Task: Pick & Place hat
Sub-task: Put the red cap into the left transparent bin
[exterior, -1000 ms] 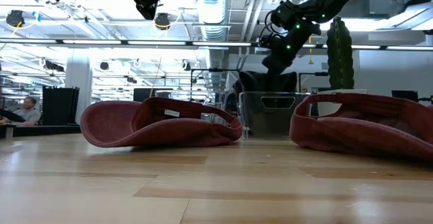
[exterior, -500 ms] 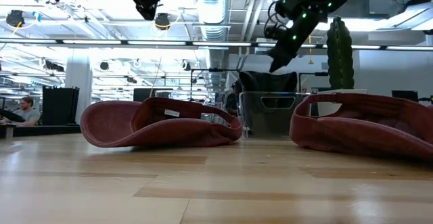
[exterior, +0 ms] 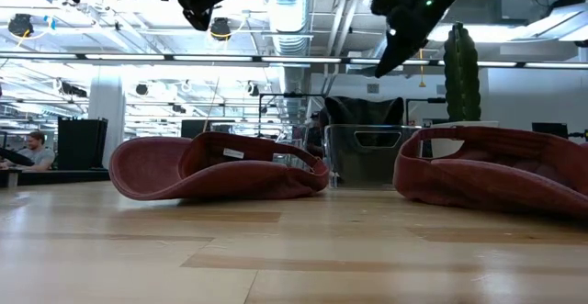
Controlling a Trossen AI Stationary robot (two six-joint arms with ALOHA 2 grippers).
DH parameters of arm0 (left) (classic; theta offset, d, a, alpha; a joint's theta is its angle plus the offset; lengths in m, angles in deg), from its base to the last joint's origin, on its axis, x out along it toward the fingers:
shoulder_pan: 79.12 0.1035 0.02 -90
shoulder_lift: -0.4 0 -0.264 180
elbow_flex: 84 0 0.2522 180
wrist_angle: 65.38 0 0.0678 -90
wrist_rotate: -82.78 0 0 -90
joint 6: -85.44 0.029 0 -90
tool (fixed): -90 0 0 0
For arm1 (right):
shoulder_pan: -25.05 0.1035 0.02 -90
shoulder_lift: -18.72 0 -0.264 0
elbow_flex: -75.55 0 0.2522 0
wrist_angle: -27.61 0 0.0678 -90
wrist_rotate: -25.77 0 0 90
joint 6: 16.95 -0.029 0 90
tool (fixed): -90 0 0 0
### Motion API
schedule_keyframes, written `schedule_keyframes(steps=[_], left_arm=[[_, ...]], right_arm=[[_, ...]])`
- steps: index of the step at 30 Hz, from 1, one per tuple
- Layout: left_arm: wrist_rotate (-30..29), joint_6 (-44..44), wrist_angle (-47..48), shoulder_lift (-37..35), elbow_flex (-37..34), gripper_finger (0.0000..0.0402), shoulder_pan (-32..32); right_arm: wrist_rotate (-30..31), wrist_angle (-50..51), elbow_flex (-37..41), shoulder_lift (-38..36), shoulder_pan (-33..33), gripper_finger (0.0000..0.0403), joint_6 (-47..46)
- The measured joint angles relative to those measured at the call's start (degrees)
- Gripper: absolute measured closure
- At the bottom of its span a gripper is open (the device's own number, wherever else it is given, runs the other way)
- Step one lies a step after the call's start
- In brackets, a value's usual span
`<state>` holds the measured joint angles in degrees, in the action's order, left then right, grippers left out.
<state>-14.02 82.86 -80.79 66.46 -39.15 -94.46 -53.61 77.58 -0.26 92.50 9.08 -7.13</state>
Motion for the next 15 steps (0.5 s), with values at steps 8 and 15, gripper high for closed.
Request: schedule_keyframes(steps=[8,15], left_arm=[[-0.01,-0.93,0.04,0.00,0.00,0.0233,0.00],[-0.01,-0.93,-0.34,1.17,0.00,0.0233,0.00]], right_arm=[[16.26,-18.15,20.06,-5.98,26.84,0.0403,-21.01],[30.44,-19.11,29.26,-9.82,50.60,0.0403,-49.91]])
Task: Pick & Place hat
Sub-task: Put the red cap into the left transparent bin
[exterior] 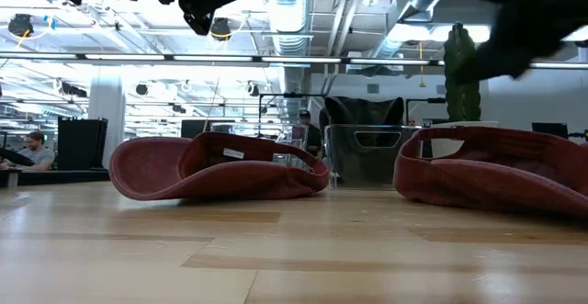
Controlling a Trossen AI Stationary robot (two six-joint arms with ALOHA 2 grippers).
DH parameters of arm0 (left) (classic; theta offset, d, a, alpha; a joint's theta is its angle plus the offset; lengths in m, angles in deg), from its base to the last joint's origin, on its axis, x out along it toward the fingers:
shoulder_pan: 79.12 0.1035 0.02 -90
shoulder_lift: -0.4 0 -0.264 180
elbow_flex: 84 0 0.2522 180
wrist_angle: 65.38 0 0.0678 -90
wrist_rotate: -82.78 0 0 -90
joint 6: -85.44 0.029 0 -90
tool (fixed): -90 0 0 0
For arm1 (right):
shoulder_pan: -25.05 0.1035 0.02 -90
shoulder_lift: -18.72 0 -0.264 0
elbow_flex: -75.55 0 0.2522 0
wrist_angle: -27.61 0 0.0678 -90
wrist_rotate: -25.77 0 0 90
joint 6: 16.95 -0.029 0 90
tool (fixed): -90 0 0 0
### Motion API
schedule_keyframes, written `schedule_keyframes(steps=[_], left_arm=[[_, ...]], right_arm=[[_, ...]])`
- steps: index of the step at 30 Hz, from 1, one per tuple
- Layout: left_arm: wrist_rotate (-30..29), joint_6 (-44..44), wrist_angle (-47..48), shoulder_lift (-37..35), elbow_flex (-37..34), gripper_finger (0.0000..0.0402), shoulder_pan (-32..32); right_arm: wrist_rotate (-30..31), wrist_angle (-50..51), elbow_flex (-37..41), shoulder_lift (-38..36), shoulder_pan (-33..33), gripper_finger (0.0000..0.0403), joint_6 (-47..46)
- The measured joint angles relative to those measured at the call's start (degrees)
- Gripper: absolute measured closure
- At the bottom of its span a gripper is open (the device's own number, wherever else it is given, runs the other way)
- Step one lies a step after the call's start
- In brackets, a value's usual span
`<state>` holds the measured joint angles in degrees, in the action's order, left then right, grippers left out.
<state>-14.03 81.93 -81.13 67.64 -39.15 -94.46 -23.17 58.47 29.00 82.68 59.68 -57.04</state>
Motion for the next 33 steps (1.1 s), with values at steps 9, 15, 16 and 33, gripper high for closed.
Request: schedule_keyframes(steps=[9,15,16,33], left_arm=[[0.00,0.07,-2.96,1.04,0.00,0.0233,0.00],[0.02,1.70,-4.92,1.04,0.00,0.0233,0.36],[0.00,1.98,-5.30,1.04,0.00,0.0233,0.47],[0.00,2.01,-7.92,1.04,0.00,0.0233,4.72]], right_arm=[[-2.80,4.24,0.30,-4.65,14.26,0.0403,-21.71],[-7.73,20.20,0.30,-8.69,17.28,0.0403,-39.27],[-8.20,23.19,0.30,-9.22,17.75,0.0403,-42.39],[-9.44,34.09,0.30,-9.97,22.86,0.0383,-58.87]])
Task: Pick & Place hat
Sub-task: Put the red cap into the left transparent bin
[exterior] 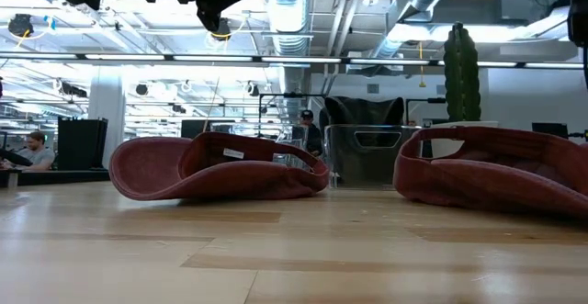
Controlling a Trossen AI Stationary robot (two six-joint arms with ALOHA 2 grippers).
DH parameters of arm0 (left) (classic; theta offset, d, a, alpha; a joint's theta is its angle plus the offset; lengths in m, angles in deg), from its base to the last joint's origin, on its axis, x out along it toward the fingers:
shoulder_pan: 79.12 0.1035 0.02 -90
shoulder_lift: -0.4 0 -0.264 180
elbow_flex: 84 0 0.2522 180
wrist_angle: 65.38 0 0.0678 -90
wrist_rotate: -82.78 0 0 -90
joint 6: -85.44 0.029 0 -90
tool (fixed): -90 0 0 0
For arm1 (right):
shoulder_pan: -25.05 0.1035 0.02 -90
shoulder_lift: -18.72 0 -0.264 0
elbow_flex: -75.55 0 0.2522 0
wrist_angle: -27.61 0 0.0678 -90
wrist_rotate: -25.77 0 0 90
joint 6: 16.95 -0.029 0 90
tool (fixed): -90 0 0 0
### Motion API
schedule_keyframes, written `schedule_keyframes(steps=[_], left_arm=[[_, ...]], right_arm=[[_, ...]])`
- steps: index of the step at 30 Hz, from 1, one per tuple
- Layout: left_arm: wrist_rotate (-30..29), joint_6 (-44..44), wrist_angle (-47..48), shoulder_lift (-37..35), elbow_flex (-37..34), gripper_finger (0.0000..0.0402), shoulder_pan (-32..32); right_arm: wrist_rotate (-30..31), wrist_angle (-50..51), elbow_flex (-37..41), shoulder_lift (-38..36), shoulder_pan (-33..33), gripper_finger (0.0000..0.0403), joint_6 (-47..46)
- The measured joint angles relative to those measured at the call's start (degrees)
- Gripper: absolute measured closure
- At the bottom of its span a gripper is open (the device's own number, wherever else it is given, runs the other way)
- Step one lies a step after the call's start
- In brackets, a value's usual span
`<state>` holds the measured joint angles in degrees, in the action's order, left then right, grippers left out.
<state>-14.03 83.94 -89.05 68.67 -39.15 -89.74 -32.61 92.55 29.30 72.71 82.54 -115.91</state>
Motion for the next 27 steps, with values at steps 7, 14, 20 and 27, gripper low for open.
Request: schedule_keyframes(steps=[7,14,20,27], left_arm=[[0.02,-0.42,0.02,0.00,0.00,0.0233,-1.26],[0.04,-0.48,0.00,0.00,0.00,0.0233,-1.84],[0.04,-0.48,0.00,0.00,0.00,0.0233,-1.84],[0.02,-0.48,-0.02,0.00,0.00,0.0233,-1.84]], right_arm=[[-1.25,-0.49,0.00,3.90,0.00,0.0324,-0.07],[-1.69,-1.02,0.00,6.04,-0.31,0.0290,-0.08],[-1.73,-3.79,0.00,7.26,-0.33,0.0275,-0.09],[-2.55,-5.01,0.00,9.34,-1.33,0.0273,-0.11]])
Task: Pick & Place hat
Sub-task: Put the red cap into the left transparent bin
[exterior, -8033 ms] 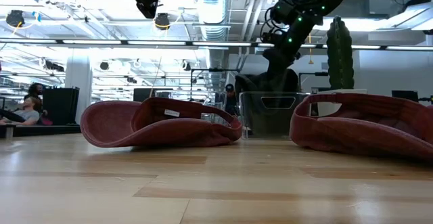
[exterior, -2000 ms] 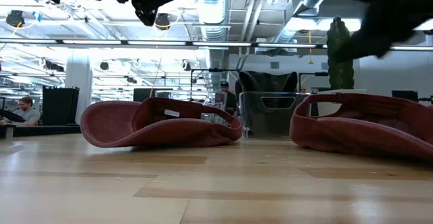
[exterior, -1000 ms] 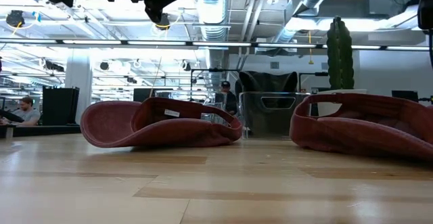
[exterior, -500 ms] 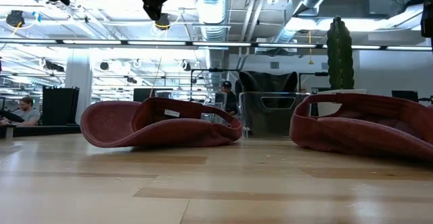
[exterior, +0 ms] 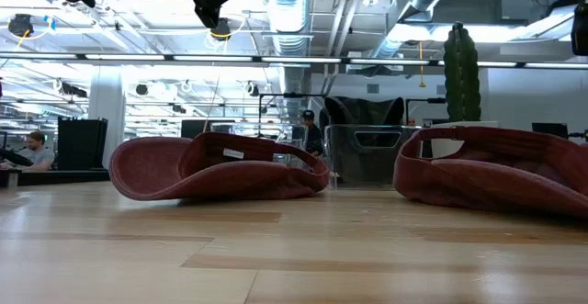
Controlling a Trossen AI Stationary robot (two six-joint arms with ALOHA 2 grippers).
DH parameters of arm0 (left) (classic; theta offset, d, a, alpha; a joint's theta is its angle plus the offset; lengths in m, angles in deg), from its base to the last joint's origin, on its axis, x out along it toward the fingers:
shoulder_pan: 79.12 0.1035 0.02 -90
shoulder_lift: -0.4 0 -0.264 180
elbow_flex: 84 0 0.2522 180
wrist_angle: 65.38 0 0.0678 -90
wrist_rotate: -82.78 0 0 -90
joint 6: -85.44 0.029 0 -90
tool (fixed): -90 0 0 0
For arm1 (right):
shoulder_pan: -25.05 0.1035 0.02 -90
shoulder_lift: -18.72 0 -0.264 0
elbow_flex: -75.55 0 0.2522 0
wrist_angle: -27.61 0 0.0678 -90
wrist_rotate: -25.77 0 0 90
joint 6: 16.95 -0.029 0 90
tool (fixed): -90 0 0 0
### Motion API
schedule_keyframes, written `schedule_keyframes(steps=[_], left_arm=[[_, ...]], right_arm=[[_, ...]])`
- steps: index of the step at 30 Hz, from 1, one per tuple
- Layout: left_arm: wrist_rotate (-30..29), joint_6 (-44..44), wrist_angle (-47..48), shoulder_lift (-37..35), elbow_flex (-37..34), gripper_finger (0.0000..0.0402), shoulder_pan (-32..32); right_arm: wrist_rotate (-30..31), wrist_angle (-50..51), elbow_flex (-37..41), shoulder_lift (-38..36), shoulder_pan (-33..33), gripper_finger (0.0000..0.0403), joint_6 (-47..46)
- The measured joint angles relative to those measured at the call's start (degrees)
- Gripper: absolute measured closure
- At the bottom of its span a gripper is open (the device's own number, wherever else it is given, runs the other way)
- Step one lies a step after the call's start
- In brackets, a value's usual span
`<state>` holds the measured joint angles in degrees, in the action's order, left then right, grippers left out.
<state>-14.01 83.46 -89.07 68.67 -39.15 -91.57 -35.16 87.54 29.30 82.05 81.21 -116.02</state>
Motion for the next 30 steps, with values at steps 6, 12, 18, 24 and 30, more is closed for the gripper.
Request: schedule_keyframes(steps=[6,12,18,24,30], left_arm=[[0.01,0.00,-0.09,0.00,0.00,0.0233,0.00],[0.00,0.00,-0.11,0.00,0.00,0.0233,0.00],[0.00,0.00,-0.13,0.00,0.00,0.0233,0.00],[0.00,0.00,-0.13,0.00,0.00,0.0233,0.00],[0.00,0.00,-0.13,0.00,0.00,0.0233,0.00]], right_arm=[[-2.06,-0.37,0.00,2.77,-2.20,0.0273,0.10],[-2.17,-3.54,0.00,5.91,-3.76,0.0275,1.96],[-2.11,-9.39,0.00,9.93,-5.27,0.0277,9.01],[-1.42,-10.92,-0.02,14.72,-6.56,0.0339,9.36],[6.32,-15.17,-0.09,17.21,-5.94,0.0390,10.27]])
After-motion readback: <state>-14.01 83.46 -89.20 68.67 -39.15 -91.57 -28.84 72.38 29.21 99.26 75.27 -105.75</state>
